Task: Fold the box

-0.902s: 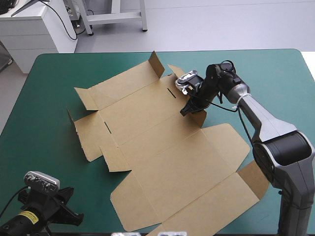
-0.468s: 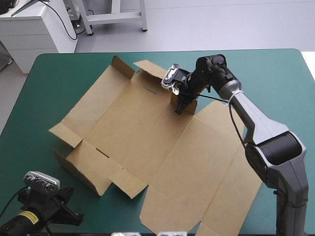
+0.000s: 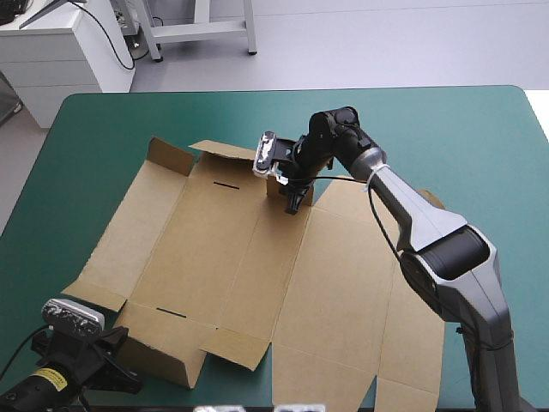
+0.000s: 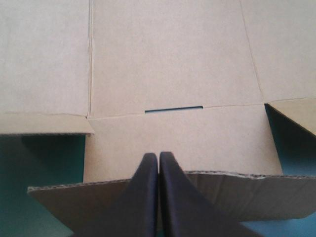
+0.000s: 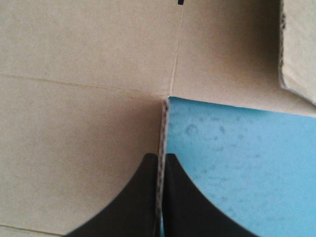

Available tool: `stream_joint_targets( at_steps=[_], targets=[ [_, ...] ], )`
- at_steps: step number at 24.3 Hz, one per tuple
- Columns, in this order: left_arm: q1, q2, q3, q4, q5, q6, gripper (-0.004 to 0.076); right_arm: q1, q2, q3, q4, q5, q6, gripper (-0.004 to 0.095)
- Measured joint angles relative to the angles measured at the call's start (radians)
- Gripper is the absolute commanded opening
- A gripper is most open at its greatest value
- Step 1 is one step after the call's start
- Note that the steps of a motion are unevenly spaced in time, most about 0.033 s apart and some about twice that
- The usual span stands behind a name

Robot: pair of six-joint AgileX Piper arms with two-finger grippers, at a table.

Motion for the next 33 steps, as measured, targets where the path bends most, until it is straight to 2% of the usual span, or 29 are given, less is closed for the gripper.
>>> stream_joint_targets(
  at_steps=[11,14,15,18,21,28,33],
  targets=[
    [0.000,0.000,0.000,0.000,0.000,0.000,-0.0008,0.042,0.007,-0.032,0.019,-0.005,-0.060,-0.0021],
    [0.000,0.000,0.000,0.000,0.000,0.000,-0.0008,0.044,0.007,-0.032,0.020,-0.016,-0.086,0.0012],
    [0.000,0.000,0.000,0.000,0.000,0.000,-0.0008,0.044,0.007,-0.032,0.020,-0.021,-0.100,0.0053],
    [0.000,0.000,-0.001,0.000,0.000,0.000,-0.0008,0.044,0.008,-0.032,0.020,-0.046,-0.116,0.0303],
    [0.000,0.000,-0.001,0.000,0.000,0.000,-0.0008,0.044,0.008,-0.036,0.023,-0.068,-0.118,0.0428],
    [0.000,0.000,-0.001,0.000,0.000,0.000,-0.0008,0.044,0.002,-0.036,0.033,-0.064,-0.085,0.0381],
    [0.000,0.000,-0.001,0.000,0.000,0.000,-0.0008,0.044,-0.052,-0.037,-0.056,-0.024,-0.029,0.0336]
  ],
)
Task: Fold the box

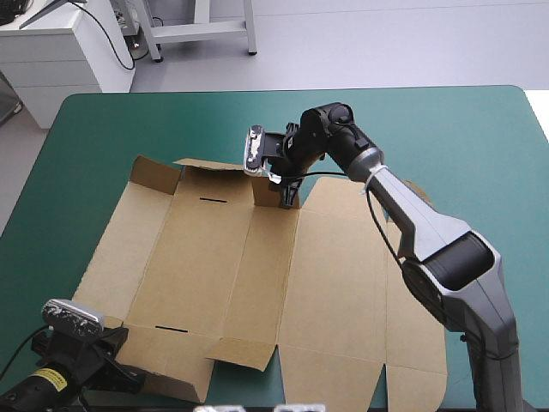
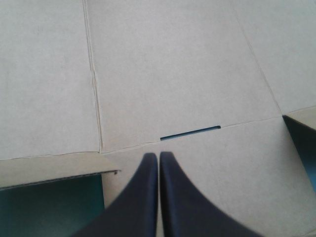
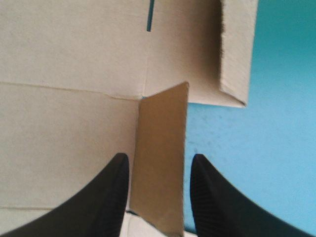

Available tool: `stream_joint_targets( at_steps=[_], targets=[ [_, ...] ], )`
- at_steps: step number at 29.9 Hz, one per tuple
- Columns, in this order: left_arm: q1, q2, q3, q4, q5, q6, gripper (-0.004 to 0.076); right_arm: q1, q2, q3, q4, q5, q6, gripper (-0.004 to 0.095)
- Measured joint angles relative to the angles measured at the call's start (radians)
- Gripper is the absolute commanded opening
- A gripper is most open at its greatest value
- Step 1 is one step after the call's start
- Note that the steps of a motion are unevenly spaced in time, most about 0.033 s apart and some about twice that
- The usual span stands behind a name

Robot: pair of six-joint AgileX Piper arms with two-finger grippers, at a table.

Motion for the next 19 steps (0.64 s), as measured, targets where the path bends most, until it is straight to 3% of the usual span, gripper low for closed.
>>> stream_joint_targets(
  at_steps=[5,13,19],
  targets=[
    [0.000,0.000,0.000,0.000,0.000,0.000,-0.0008,-0.004,-0.099,-0.001,-0.128,0.014,0.149,0.0257],
    [0.000,0.000,0.000,0.000,0.001,0.000,-0.0008,-0.039,-0.225,-0.004,-0.442,0.115,0.485,0.0020],
    [0.000,0.000,-0.001,-0.001,-0.010,-0.005,-0.0008,-0.154,-0.310,0.036,-0.424,0.122,0.667,-0.0020]
  ],
)
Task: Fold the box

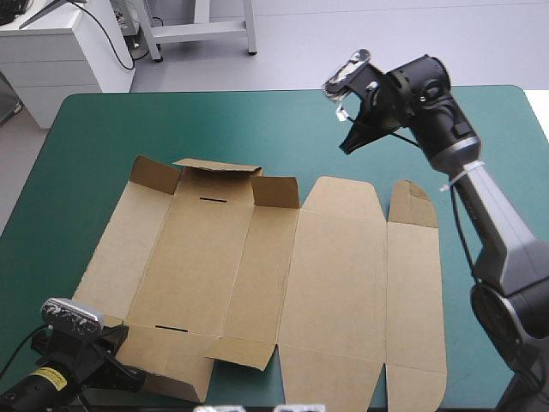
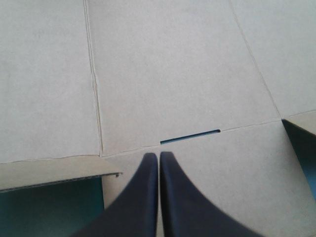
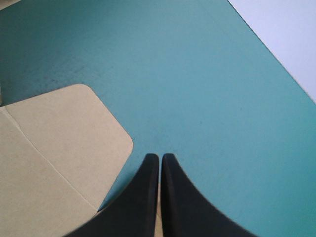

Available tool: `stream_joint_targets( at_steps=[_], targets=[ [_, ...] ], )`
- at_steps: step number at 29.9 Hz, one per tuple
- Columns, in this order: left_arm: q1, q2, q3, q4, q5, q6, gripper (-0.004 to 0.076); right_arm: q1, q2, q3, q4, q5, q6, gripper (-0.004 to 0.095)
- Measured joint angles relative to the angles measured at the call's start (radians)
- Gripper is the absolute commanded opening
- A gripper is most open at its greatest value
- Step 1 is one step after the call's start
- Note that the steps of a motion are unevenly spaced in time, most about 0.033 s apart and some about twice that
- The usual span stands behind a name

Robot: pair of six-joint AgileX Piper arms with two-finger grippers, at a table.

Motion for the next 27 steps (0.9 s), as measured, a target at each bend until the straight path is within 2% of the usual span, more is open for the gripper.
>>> stream_joint_targets(
  at_steps=[5,10,14,21,24,27],
  targets=[
    [0.000,0.016,-0.031,0.000,-0.024,-0.054,-0.0008,-0.124,-0.106,0.156,0.089,0.002,0.046,-0.0020],
    [0.000,0.142,-0.114,0.037,-0.043,-0.091,-0.0008,-0.211,-0.234,0.357,0.145,0.003,0.052,-0.0019],
    [0.000,0.285,-0.248,0.090,-0.071,-0.156,-0.0008,-0.258,-0.317,0.490,0.184,0.003,0.056,-0.0019],
    [0.032,0.596,-0.464,0.204,-0.046,-0.218,-0.0004,-0.365,-0.423,0.644,0.299,-0.031,0.051,-0.0021],
    [0.105,0.713,-0.541,0.182,-0.039,-0.193,-0.0001,-0.429,-0.450,0.704,0.371,-0.038,0.013,-0.0020],
    [0.205,0.811,-0.599,0.084,-0.013,-0.106,-0.0001,-0.485,-0.467,0.742,0.429,-0.045,-0.030,-0.0020]
  ],
)
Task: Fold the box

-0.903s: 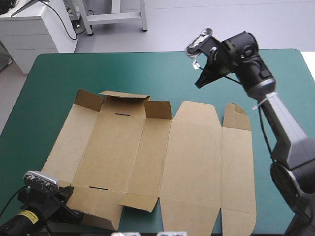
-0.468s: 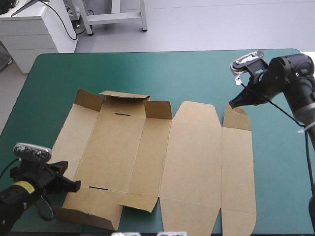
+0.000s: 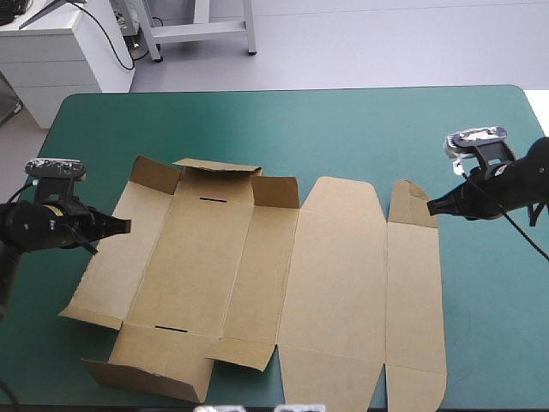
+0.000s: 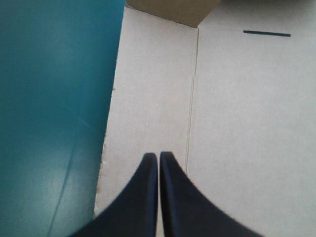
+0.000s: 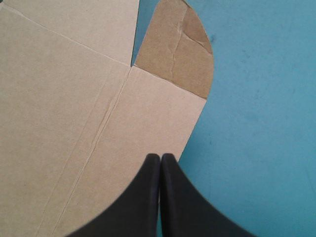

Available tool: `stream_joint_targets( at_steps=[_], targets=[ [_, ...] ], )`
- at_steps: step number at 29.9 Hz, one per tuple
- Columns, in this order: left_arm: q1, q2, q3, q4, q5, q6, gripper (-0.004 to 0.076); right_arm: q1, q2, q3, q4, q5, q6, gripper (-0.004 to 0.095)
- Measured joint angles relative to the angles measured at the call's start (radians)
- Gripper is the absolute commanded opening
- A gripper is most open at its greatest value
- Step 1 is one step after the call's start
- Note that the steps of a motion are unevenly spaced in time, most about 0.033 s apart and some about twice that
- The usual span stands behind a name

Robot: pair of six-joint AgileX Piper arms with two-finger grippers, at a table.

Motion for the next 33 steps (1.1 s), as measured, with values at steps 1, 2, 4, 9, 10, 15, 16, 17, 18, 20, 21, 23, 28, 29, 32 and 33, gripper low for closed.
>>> stream_joint_targets(
  at_steps=[1,2,4,9,10,15,16,17,18,20,21,23,28,29,32,33],
  targets=[
    [0.058,0.030,-0.020,-0.053,0.016,0.040,-0.0001,-0.014,-0.003,0.009,0.012,-0.001,-0.009,-0.0020],
    [0.099,0.058,-0.029,-0.100,0.026,0.075,-0.0001,-0.023,-0.008,0.016,0.021,-0.005,-0.016,-0.0021],
    [0.208,0.107,-0.040,-0.240,0.064,0.170,-0.0001,-0.031,-0.013,0.027,0.032,-0.016,-0.024,-0.0021],
    [0.444,0.200,-0.044,-0.452,0.169,0.320,-0.0001,-0.033,-0.020,0.037,0.074,-0.039,-0.040,-0.0020],
    [0.479,0.216,-0.045,-0.473,0.183,0.344,-0.0001,-0.033,-0.021,0.037,0.086,-0.047,-0.046,-0.0019],
    [0.552,0.257,-0.045,-0.486,0.200,0.411,-0.0001,-0.033,-0.021,0.037,0.125,-0.074,-0.068,-0.0021],
    [0.554,0.260,-0.045,-0.486,0.196,0.417,-0.0001,-0.033,-0.021,0.037,0.127,-0.077,-0.070,-0.0021],
    [0.554,0.261,-0.045,-0.487,0.193,0.423,-0.0001,-0.033,-0.021,0.037,0.127,-0.082,-0.071,-0.0021],
    [0.554,0.262,-0.045,-0.487,0.192,0.429,-0.0001,-0.033,-0.021,0.037,0.127,-0.086,-0.072,-0.0021],
    [0.554,0.263,-0.045,-0.484,0.192,0.447,0.0020,-0.033,-0.021,0.037,0.128,-0.089,-0.080,-0.0019],
    [0.554,0.264,-0.045,-0.479,0.192,0.455,0.0052,-0.033,-0.021,0.037,0.130,-0.092,-0.084,-0.0020],
    [0.554,0.266,-0.045,-0.460,0.206,0.477,0.0139,-0.033,-0.021,0.038,0.132,-0.096,-0.091,-0.0020],
    [0.554,0.287,-0.045,-0.424,0.230,0.490,0.0433,-0.033,-0.021,0.039,0.146,-0.111,-0.098,-0.0020],
    [0.554,0.295,-0.045,-0.423,0.229,0.484,0.0462,-0.033,-0.021,0.039,0.149,-0.116,-0.098,-0.0020],
    [0.554,0.324,-0.045,-0.424,0.223,0.477,0.0477,-0.033,-0.021,0.039,0.149,-0.118,-0.098,-0.0019],
    [0.554,0.337,-0.045,-0.427,0.222,0.474,0.0477,-0.033,-0.021,0.039,0.149,-0.118,-0.099,-0.0020]
  ],
)
